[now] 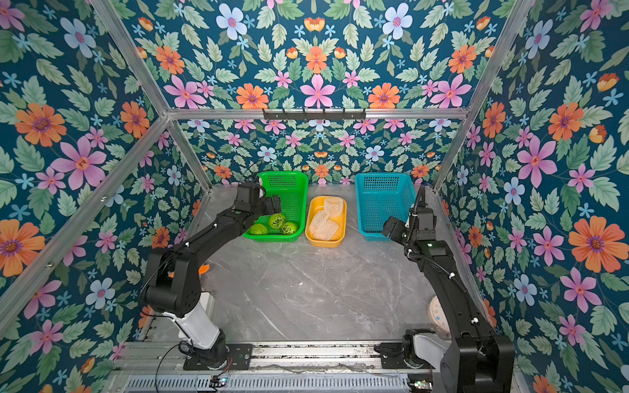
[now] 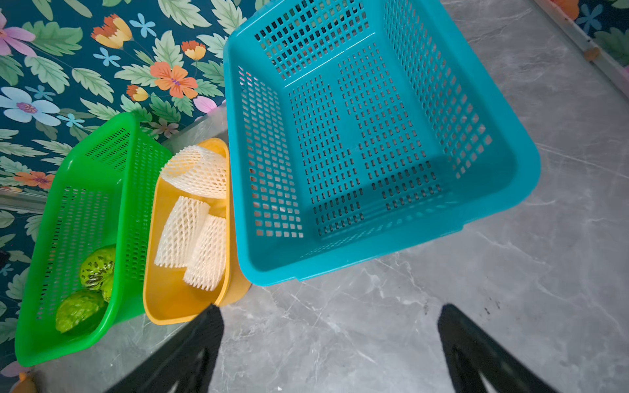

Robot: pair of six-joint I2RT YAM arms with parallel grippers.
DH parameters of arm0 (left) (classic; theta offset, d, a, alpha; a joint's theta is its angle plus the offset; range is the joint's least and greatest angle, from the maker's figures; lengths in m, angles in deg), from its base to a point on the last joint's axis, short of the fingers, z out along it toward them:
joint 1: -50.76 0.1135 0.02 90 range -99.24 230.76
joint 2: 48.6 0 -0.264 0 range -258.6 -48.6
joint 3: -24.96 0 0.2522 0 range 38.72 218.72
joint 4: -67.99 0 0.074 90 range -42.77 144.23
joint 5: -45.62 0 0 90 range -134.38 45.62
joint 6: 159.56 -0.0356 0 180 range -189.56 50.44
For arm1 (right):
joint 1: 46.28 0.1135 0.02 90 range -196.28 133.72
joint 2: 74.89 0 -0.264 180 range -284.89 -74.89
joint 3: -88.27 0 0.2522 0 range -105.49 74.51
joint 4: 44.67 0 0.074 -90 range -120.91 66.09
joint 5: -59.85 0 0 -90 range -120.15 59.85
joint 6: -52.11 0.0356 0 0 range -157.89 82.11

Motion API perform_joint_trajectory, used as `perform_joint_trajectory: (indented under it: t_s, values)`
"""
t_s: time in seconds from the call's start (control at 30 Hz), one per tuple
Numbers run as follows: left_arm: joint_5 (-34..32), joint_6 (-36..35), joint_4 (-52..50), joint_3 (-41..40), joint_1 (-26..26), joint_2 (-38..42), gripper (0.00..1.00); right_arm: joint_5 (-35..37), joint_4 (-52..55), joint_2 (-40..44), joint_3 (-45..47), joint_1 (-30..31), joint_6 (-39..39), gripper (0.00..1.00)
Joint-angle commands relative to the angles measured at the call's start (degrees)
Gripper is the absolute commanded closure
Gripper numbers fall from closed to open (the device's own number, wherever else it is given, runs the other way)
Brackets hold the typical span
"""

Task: Sleeve custard apples in foam nets
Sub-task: Pick up the custard apple from the basket.

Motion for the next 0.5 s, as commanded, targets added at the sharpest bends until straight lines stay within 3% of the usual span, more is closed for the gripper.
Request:
perform_joint_trajectory:
  t_s: [0.0, 0.13, 0.47]
  values:
    - [-1.82, 1.35, -5.57, 3.79, -0.31, -4.37, 0.0, -0.3, 1.85, 0.75, 0.1, 0.02, -0.92, 0.01]
    - [-1.81, 2.39, -7.85, 7.25, -0.57, -9.05, 0.0, 1.04, 1.89, 0.98, 0.65, 0.07, -1.91, 0.01]
    - [-1.19, 3.79, -8.89, 5.62, -1.28, -12.09, 0.01, 2.3, 1.06, -0.52, 1.08, 0.07, -2.42, 0.01]
